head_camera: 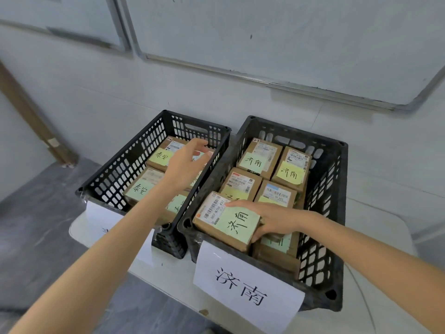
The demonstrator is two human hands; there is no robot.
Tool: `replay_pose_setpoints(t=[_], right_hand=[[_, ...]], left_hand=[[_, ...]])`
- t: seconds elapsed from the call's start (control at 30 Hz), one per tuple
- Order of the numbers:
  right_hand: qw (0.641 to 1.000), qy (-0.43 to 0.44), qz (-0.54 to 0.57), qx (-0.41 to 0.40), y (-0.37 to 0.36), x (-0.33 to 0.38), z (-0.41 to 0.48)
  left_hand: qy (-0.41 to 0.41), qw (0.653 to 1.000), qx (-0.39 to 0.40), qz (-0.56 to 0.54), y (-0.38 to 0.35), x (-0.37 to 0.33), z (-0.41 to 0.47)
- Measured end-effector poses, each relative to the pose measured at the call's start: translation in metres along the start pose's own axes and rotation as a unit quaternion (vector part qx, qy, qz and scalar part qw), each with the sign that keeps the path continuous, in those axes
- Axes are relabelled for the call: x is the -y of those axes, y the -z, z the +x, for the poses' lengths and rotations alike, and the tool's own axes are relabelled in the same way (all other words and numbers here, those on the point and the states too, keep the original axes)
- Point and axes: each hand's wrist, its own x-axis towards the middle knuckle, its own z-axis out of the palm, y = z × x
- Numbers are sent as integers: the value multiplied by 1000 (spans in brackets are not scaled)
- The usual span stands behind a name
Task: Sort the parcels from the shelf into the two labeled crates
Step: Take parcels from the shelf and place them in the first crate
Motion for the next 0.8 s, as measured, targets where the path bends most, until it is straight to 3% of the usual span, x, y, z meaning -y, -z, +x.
replay_pose_setpoints(t=[0.4, 0.8], right_hand=[[997, 9, 42, 56, 26, 1, 2], [998, -29, 49, 8, -1, -16, 10]], left_hand=[[0, 1000, -6, 15, 0, 5, 3], [5, 1000, 3, 13, -2, 6, 1]])
